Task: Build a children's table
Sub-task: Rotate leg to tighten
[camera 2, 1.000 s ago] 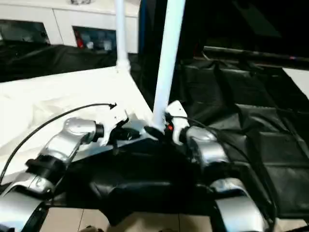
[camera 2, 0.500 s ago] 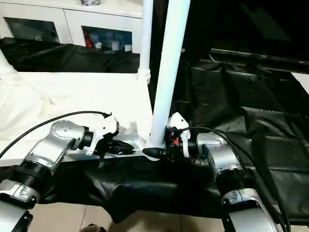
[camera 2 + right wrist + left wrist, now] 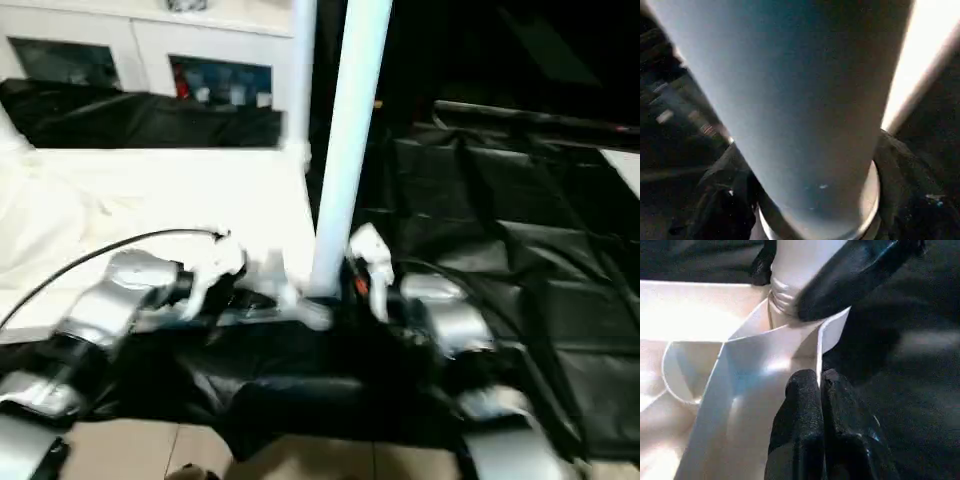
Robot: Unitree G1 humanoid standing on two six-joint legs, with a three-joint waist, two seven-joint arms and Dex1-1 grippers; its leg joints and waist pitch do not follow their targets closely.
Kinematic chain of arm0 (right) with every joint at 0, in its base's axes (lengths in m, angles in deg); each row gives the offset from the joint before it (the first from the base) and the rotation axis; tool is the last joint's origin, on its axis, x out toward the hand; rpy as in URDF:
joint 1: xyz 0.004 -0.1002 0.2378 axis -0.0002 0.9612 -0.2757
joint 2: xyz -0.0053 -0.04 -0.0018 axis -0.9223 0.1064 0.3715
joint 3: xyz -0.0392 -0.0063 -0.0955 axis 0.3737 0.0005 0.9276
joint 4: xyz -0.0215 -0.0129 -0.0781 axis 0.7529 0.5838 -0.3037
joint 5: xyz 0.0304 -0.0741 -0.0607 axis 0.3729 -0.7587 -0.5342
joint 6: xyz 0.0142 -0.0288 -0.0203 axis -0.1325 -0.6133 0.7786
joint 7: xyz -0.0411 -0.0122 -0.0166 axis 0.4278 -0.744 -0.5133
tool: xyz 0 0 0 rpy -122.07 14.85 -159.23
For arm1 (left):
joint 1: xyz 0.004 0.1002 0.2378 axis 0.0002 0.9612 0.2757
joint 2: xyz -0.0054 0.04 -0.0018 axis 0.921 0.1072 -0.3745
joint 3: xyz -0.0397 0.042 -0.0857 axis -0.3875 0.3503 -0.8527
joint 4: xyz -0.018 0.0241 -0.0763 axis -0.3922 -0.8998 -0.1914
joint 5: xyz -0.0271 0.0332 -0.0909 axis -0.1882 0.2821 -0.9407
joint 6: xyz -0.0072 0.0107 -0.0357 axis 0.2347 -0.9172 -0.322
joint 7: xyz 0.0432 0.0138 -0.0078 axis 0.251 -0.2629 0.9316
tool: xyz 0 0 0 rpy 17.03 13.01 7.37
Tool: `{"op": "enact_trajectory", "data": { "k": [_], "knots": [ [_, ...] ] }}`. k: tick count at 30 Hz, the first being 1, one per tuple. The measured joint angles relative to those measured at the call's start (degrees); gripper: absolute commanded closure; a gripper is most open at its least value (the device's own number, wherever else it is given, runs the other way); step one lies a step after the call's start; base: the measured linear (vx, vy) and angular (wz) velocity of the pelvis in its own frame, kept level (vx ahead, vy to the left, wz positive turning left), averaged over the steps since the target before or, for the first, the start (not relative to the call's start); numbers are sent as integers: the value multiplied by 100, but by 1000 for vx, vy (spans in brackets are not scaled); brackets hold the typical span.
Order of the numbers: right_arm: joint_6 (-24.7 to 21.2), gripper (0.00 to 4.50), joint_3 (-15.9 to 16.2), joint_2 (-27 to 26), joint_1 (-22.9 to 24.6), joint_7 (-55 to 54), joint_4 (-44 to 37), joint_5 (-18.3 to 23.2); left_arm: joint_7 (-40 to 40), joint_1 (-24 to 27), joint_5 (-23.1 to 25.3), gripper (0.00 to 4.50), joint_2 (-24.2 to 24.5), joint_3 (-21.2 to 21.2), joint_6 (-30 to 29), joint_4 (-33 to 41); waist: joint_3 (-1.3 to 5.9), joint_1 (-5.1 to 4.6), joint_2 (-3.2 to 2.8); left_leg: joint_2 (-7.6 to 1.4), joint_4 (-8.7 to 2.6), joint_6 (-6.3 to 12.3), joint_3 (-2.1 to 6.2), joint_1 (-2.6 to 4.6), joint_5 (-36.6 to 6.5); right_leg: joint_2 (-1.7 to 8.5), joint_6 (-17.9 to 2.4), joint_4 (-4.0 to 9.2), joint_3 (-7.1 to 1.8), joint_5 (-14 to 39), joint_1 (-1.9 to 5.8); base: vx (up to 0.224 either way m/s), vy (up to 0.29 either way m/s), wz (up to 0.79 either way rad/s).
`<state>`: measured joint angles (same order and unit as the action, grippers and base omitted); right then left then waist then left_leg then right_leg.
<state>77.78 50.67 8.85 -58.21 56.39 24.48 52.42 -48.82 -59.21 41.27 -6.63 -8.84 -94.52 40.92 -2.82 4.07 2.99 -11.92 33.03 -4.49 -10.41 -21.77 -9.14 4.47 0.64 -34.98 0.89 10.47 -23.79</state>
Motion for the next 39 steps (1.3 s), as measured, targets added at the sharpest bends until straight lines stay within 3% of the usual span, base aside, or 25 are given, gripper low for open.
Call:
{"op": "enact_trajectory", "data": {
  "k": [3,9,10,15,18,26,33,39],
  "knots": [
    [15,180,-149,-228,-194,-855,291,-23,533,-144,83,450,-247,-29,-110,-218,0,-72,0,6,0,0,2,0,0,3,0,3,-2,0,2,0,0,0],
    [164,180,-276,-560,-551,-2088,784,-188,1132,-379,178,450,-567,-115,-249,-566,3,-91,-1,5,-1,0,3,0,0,3,1,1,0,-3,1,0,0,0],
    [238,124,-278,-566,-552,-2100,821,-204,1134,-381,183,450,-571,-121,-248,-568,3,-90,-1,5,-2,0,3,0,0,3,1,1,0,-3,1,0,0,0],
    [339,89,-307,-570,-581,-1958,913,-243,1062,-394,197,450,-571,-117,-232,-568,7,-88,3,4,-2,0,3,-1,0,3,-24,1,1,-19,3,0,0,0],
    [405,54,-183,-368,-444,-1097,730,-236,603,-284,180,450,-363,-78,-182,-344,5,-97,3,3,-4,0,3,-6,0,3,-25,0,3,-20,-3,0,0,0],
    [403,54,309,378,169,1056,-246,-20,-614,67,-119,450,122,72,27,195,4,-38,2,-2,-7,1,-7,-19,0,0,-14,5,8,-10,-8,0,0,0],
    [27,54,487,677,389,2100,-705,133,-1261,189,-252,450,363,162,162,350,3,86,1,-5,-5,1,-19,-13,0,0,-15,0,8,-11,-5,0,0,0],
    [-117,97,527,701,391,2235,-727,204,-1442,195,-299,450,448,207,168,375,3,93,1,-5,-5,1,-20,-14,0,0,-16,-3,6,-12,-6,0,0,0]
  ]
}}
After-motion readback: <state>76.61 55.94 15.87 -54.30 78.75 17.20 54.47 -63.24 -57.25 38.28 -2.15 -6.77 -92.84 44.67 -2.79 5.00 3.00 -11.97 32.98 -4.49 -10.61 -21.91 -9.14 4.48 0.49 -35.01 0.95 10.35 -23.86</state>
